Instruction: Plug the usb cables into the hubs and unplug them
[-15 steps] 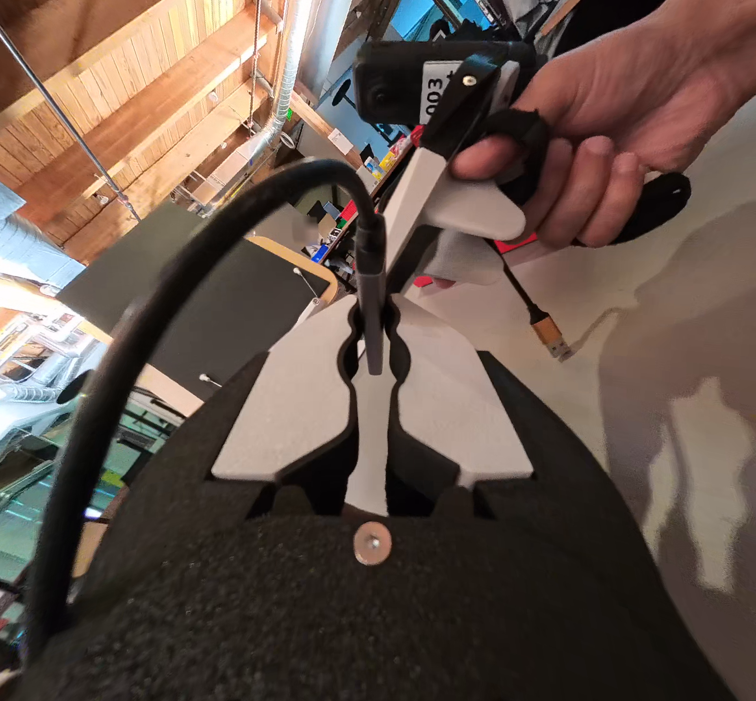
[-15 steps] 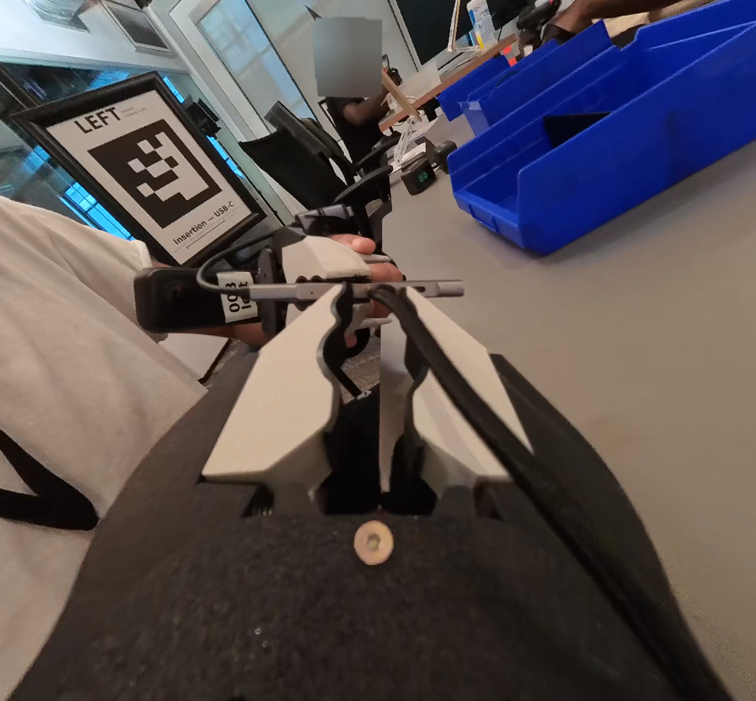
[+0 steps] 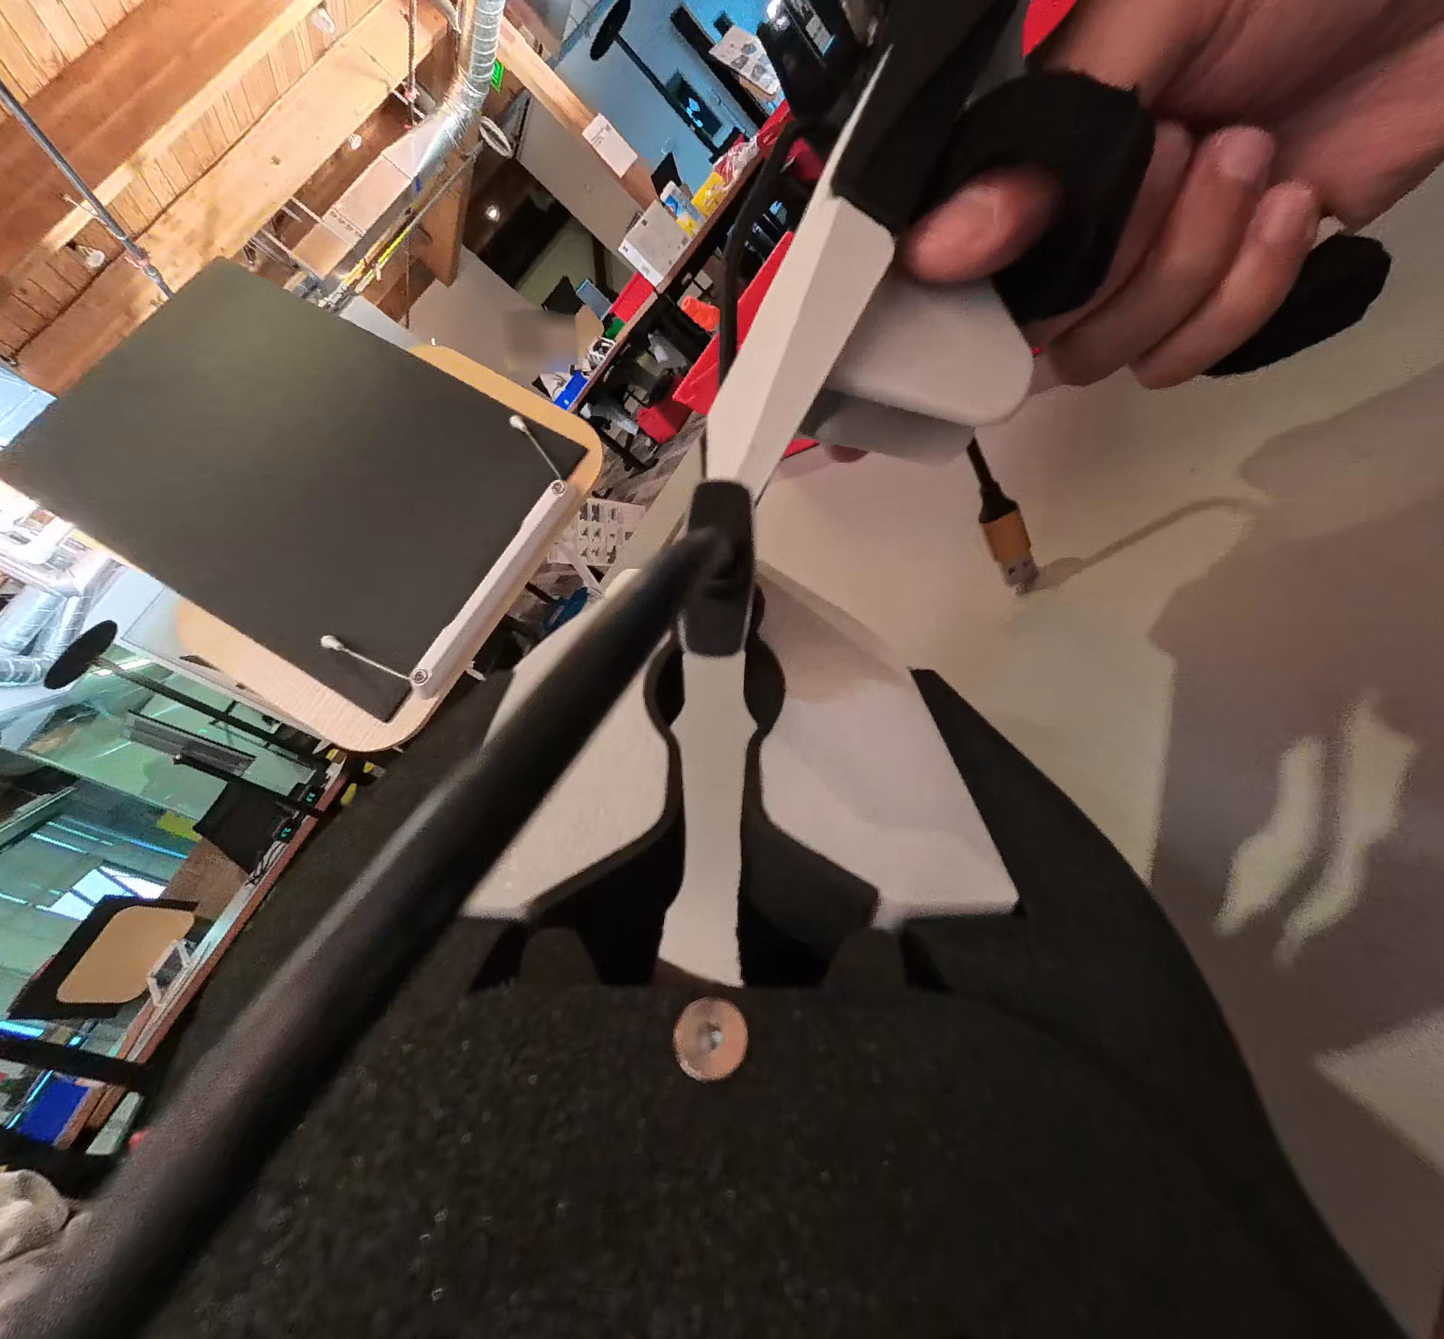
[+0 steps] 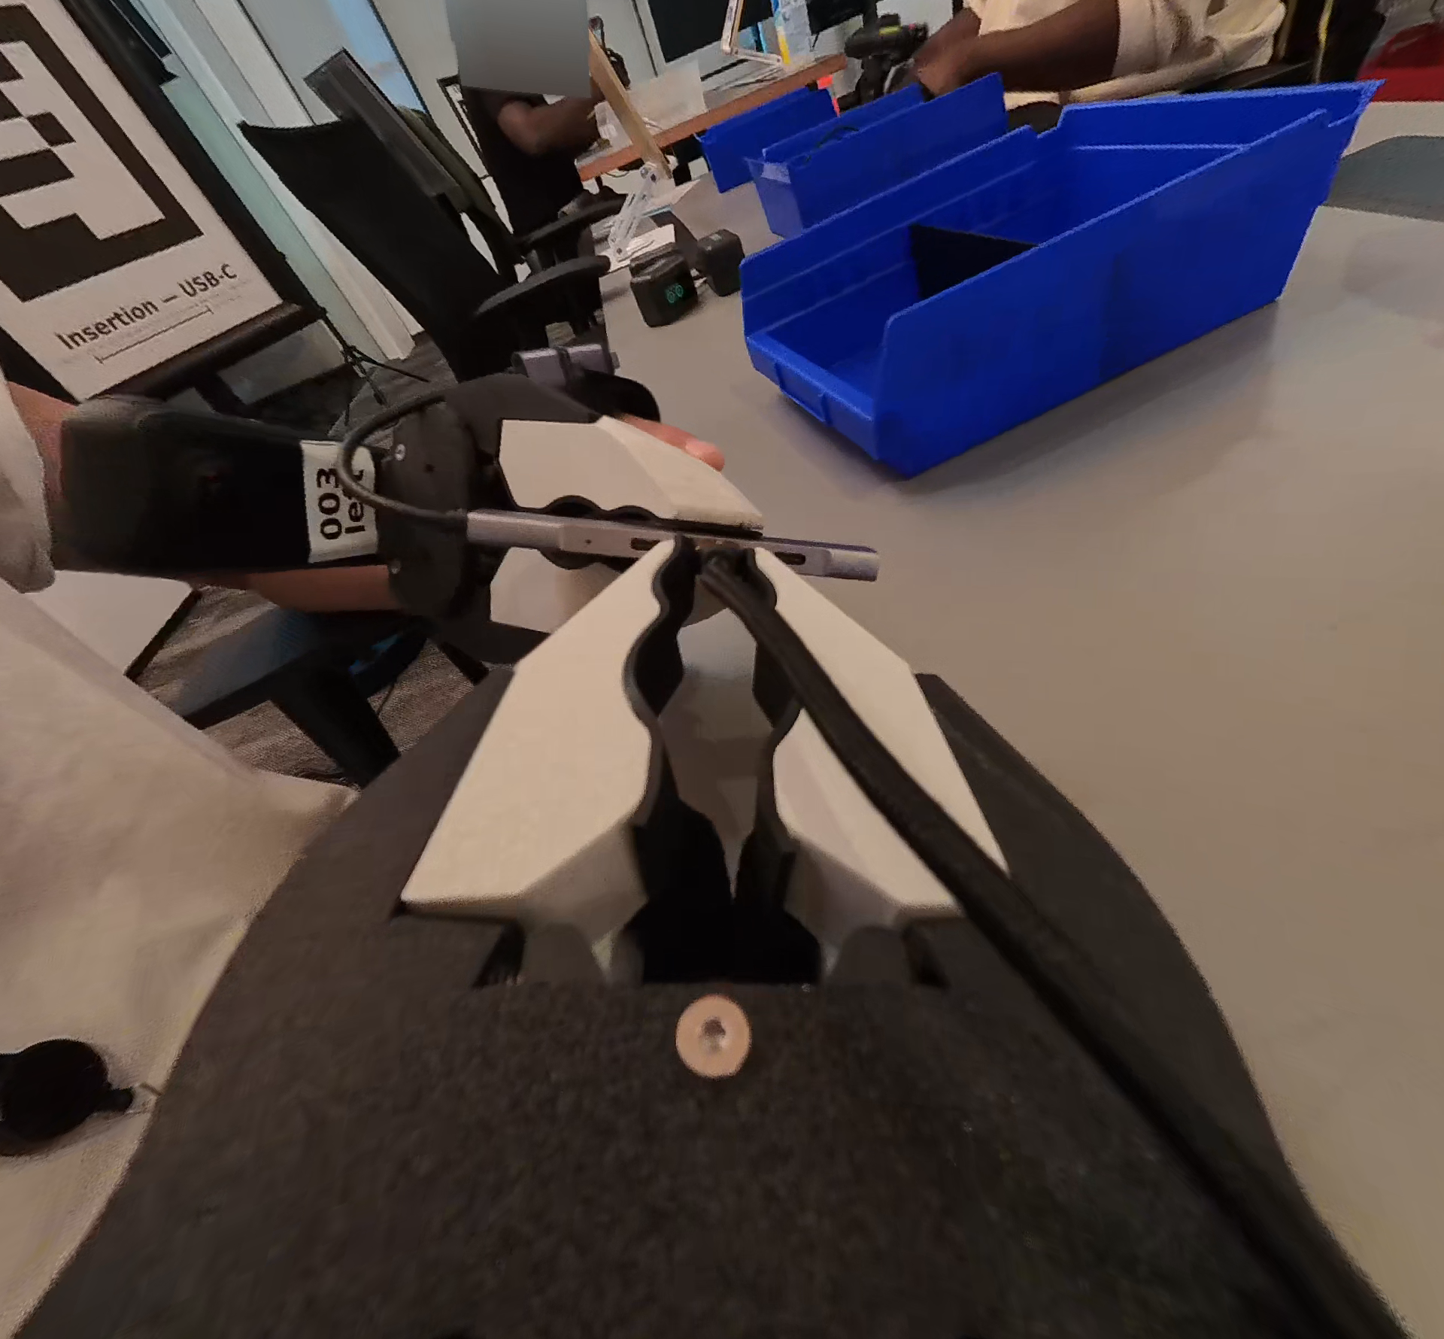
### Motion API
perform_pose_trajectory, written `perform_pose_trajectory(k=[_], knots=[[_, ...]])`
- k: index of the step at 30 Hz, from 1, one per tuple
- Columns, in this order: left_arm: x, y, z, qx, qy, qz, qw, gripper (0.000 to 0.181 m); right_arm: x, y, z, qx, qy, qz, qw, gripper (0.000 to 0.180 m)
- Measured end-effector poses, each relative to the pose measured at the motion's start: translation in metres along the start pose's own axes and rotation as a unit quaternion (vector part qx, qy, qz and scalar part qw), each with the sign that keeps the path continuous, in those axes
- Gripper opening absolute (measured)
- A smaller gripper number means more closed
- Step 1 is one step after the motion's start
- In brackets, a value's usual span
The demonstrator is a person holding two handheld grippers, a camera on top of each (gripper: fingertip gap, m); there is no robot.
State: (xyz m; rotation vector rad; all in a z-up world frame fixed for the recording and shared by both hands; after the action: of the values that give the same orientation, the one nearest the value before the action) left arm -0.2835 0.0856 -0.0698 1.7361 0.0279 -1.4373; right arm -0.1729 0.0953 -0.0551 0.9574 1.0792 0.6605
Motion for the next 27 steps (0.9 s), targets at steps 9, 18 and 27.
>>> perform_pose_trajectory(k=[9, 18, 27], knots=[[-0.005, 0.003, 0.001, 0.003, -0.007, -0.023, 1.0, 0.012, 0.001, 0.002, 0.004, 0.016, 0.029, -0.023, 0.999, 0.01], [-0.011, 0.015, 0.009, 0.031, 0.002, -0.044, 0.999, 0.01, -0.013, 0.013, 0.011, 0.0, 0.044, 0.035, 0.998, 0.01], [-0.013, 0.022, 0.015, 0.045, 0.018, -0.062, 0.997, 0.01, -0.021, 0.019, 0.018, -0.02, 0.041, 0.075, 0.996, 0.009]])
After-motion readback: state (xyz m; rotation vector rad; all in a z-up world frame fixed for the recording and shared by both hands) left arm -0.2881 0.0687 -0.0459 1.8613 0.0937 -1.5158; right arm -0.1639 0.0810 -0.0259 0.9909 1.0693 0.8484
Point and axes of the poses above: each gripper's, where its closed fingertips meet, z back along the fingers, y out of its top, x = y × z across the jaws, the point moved 7 cm from there along z, back along the fingers, and after that the axes turned 7 degrees about -z, right-handed, at the moved point
